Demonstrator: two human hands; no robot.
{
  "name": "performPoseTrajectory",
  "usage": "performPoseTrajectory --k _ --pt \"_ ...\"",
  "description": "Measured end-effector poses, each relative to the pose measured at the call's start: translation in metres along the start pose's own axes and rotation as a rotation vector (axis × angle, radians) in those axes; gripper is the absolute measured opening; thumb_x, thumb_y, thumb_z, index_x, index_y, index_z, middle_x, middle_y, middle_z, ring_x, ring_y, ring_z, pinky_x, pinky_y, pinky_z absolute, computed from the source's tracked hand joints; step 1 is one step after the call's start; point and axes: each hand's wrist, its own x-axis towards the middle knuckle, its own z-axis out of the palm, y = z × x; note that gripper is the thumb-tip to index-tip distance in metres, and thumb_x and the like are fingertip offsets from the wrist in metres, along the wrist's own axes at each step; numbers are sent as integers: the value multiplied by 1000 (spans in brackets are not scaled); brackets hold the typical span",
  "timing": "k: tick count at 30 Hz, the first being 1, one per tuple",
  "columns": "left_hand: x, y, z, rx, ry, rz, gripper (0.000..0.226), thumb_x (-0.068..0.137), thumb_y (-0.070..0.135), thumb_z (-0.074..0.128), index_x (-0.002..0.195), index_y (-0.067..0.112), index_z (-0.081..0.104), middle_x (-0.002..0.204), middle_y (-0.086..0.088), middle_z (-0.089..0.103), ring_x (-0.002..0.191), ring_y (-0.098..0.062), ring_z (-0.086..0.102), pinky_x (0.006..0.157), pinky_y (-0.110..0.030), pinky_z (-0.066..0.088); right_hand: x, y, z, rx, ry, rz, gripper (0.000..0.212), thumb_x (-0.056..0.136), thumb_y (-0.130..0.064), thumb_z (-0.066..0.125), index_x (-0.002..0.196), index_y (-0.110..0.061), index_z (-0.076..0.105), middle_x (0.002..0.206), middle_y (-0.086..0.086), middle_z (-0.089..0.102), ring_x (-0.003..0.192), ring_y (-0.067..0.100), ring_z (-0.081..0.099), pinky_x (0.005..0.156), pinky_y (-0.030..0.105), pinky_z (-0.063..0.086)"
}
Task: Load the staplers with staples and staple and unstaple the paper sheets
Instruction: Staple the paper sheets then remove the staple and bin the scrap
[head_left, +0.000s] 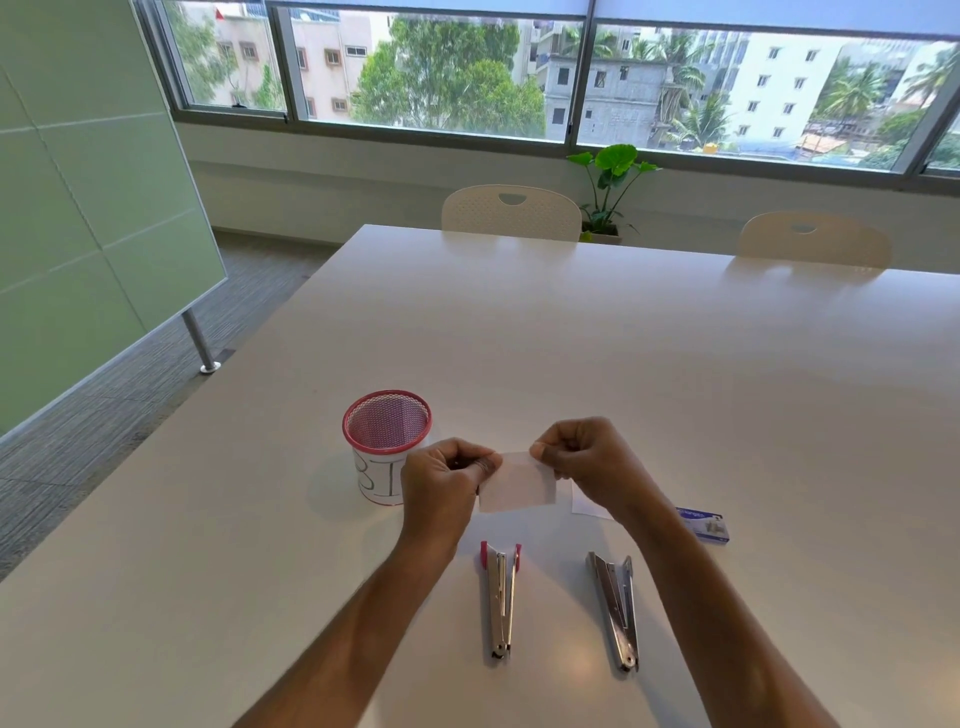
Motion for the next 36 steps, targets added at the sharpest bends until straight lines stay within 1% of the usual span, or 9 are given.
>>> performPoseTrajectory --k 4,11,17,20,22,25,28,31,36 --pt "-1 -1 0 -10 1 0 12 79 10 74 72 19 72 76 -1 70 81 -22 65 68 -37 60 3 3 -1 -102 15 -8 32 83 -14 71 52 -21 65 48 -8 57 51 13 49 58 29 42" --pt "-2 1 1 -29 15 11 10 80 7 73 74 16 72 77 -3 70 81 -22 65 69 -38 60 2 7 -7 -122 42 -17 33 79 -28 76 50 -19 61 47 -2 59 49 14 51 59 32 44" --pt "-3 1 2 -61 23 41 12 81 8 71 76 19 72 76 2 70 79 -17 65 71 -35 60 -4 -2 -3 -49 -118 -46 17 84 -11 71 67 -7 69 61 11 56 61 22 48 61 33 41" --pt "-4 1 3 -72 6 17 7 81 15 73 87 15 71 86 -1 69 82 -18 66 68 -32 60 -4 -4 1 -14 -62 -71 20 85 -5 68 70 7 63 61 14 51 60 23 44 56 29 37" --pt "-4 0 3 -80 -52 -25 20 81 17 71 98 7 69 92 -6 69 78 -19 70 66 -30 61 -4 -6 1 58 -17 -72 20 85 -3 67 73 12 61 64 17 51 63 27 44 58 31 36" --pt "-7 -2 3 -70 -110 -29 19 84 16 69 97 3 68 80 -11 70 60 -15 68 58 -26 59 -6 -10 -1 69 2 -72 19 84 -8 69 74 8 65 64 16 54 62 27 46 59 34 38" --pt "-8 -4 3 -35 -88 10 12 84 16 68 89 6 69 68 -8 69 53 -14 65 54 -24 57 -10 -18 -3 -166 14 -49 24 83 -28 72 74 -6 69 60 8 62 56 20 55 60 36 45" --pt "-6 -6 2 -47 -64 28 8 85 15 67 80 9 68 62 -8 67 51 -13 64 53 -23 56 -17 -34 -6 -696 -71 23 38 77 -56 68 74 -18 67 64 0 68 60 13 62 63 32 51" --pt "-4 -12 1 -18 -75 33 14 87 13 67 80 1 67 58 -7 66 50 -14 61 54 -26 56 -43 -55 24 -1070 -288 97 52 73 -67 64 62 -17 56 60 -2 60 64 17 59 58 29 48"
